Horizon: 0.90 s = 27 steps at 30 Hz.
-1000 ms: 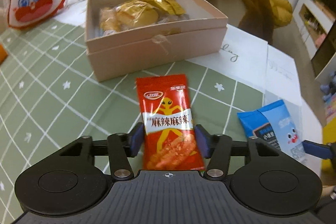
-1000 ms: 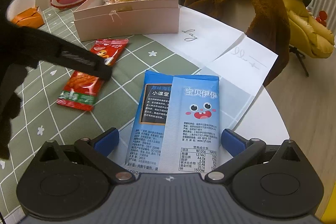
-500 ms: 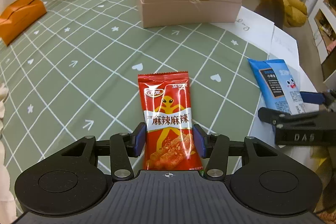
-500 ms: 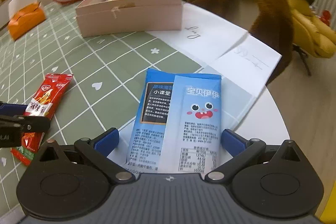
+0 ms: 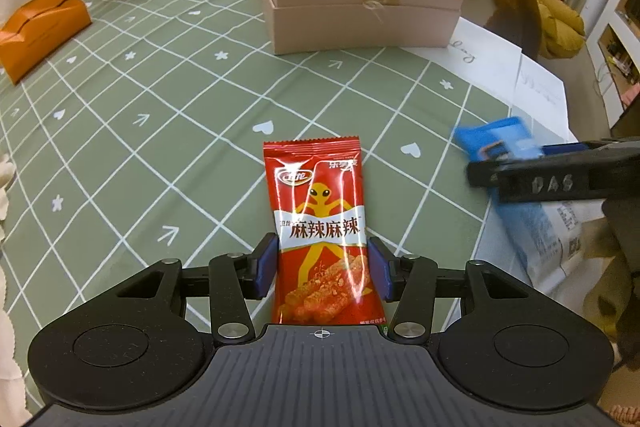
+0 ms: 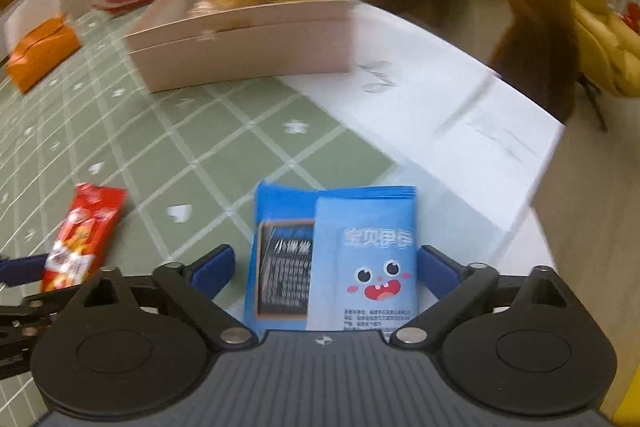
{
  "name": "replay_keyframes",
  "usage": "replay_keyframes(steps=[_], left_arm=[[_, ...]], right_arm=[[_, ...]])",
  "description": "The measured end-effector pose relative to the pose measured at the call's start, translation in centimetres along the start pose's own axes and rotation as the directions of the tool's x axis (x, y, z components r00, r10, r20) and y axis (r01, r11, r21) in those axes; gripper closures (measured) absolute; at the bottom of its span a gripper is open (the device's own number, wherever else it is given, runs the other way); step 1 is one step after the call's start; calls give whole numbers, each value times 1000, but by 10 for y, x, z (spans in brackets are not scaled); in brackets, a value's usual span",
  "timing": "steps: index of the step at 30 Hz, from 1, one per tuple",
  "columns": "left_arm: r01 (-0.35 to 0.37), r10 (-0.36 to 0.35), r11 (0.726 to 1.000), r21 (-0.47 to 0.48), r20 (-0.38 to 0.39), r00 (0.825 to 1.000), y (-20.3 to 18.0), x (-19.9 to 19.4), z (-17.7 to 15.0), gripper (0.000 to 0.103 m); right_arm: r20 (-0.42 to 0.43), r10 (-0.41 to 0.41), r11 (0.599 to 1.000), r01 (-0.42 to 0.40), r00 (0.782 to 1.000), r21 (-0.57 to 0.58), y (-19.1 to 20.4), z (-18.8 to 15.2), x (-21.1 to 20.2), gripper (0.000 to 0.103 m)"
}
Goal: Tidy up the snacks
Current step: 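Carry the red packet into the pink box and open left tool while right carries snack bar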
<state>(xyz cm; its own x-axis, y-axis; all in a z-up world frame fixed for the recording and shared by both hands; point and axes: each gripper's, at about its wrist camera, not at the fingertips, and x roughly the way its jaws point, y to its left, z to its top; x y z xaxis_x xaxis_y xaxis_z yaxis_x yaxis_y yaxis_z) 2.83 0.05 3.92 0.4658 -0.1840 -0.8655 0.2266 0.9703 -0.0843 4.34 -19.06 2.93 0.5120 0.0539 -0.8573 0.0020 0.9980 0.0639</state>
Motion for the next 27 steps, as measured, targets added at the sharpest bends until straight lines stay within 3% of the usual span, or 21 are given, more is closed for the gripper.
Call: replay_keyframes(steps=[4, 9, 14, 18, 23, 27], left_arm=[[3, -3, 1000, -5, 0, 1000, 0, 0, 0, 49], [-6, 6, 1000, 12, 2, 1000, -1, 0, -1, 48], [4, -4, 1000, -27, 2, 1000, 1, 0, 0, 45], [12, -11, 1000, -15, 21, 1000, 1, -1, -3, 45], [13, -11, 999, -41, 35, 999, 2, -9, -8, 54], [35, -23, 997, -66, 180, 983, 3, -42, 13, 55]], right_arm=[[-3, 61, 995, -61, 998, -82, 25, -7, -3, 9], [3, 51, 985, -50, 999, -163, 41, -20, -7, 9], [2, 56, 986, -55, 998, -160, 34, -25, -13, 9], [-1, 60, 984, -59, 998, -165, 30, -28, -17, 17], [13, 92, 989, -90, 996, -117, 19, -28, -33, 19], [94, 106, 990, -97, 990, -102, 8, -19, -61, 19]])
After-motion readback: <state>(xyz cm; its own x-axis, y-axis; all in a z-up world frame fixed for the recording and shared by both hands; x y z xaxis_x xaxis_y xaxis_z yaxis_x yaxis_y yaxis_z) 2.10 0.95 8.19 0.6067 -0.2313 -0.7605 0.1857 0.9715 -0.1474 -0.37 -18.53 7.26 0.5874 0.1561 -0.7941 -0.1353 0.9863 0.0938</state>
